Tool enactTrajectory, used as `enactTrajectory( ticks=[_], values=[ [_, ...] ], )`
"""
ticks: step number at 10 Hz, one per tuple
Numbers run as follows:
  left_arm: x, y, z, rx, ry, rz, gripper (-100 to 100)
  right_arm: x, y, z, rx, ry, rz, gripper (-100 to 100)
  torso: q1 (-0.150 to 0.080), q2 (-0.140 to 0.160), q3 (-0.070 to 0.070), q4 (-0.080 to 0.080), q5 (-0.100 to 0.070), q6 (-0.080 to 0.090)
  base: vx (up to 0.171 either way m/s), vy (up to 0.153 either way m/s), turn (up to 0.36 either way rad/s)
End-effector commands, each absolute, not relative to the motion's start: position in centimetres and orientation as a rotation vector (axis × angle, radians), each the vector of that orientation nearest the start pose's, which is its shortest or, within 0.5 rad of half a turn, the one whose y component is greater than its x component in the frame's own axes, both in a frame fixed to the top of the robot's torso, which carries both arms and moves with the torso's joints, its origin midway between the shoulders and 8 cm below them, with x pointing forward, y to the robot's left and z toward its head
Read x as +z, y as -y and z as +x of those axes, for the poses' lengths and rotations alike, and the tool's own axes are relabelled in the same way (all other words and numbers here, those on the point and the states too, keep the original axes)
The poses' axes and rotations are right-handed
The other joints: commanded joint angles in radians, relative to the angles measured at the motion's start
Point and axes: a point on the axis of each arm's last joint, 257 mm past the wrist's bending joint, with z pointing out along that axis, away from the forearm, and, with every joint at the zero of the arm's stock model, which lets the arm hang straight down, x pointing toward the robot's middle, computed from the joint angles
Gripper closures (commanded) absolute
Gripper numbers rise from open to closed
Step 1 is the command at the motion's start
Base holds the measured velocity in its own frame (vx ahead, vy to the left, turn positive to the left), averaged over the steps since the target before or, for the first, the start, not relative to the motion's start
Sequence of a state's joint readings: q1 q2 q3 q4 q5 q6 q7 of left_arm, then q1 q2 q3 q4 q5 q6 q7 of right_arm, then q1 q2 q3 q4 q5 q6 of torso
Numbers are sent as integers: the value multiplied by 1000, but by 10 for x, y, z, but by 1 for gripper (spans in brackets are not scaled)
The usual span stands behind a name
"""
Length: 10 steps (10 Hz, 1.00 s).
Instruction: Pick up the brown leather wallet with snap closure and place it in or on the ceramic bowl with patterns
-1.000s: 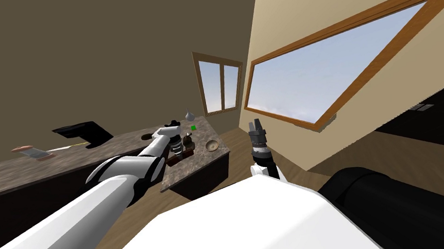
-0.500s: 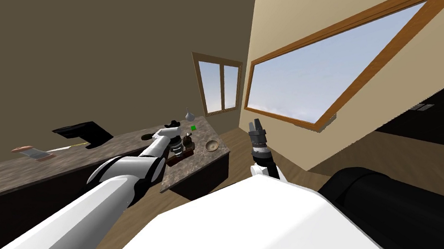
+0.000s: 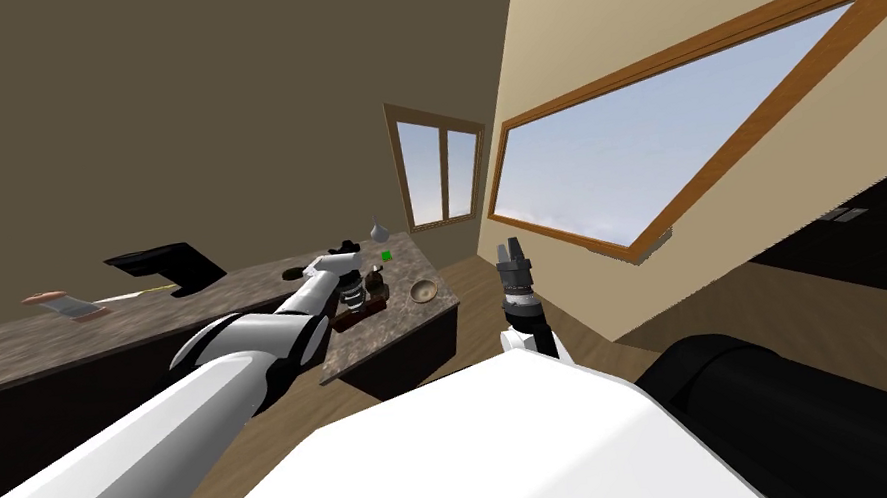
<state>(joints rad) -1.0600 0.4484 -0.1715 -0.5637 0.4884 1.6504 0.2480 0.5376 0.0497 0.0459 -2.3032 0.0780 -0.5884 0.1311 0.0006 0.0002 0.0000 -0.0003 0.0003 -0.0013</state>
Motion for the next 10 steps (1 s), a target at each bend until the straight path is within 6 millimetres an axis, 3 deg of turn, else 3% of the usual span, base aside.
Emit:
enactTrajectory(
  ticks=[1,2,4,6,10],
  values=[
    [-287,-304,502,107,-1937,-2443,0,39,260,324,1178,-593,539,0,0,0,0,0,0,0,0,0,0],
    [-276,-299,505,90,-1928,-2462,100,39,260,324,1178,-593,539,0,0,0,0,0,0,0,-14,-101,-36],
    [-271,-297,506,83,-1924,-2470,100,39,260,324,1178,-592,539,0,-12,0,0,1,-3,2,17,-149,-24],
    [-248,-288,511,57,-1913,-2497,100,39,260,324,1178,-592,539,0,-12,-3,-1,1,-3,2,51,-145,-45],
    [-228,-281,513,38,-1906,-2518,100,39,260,324,1178,-592,539,0,-10,1,1,2,-2,2,13,-105,-18]
  ],
)
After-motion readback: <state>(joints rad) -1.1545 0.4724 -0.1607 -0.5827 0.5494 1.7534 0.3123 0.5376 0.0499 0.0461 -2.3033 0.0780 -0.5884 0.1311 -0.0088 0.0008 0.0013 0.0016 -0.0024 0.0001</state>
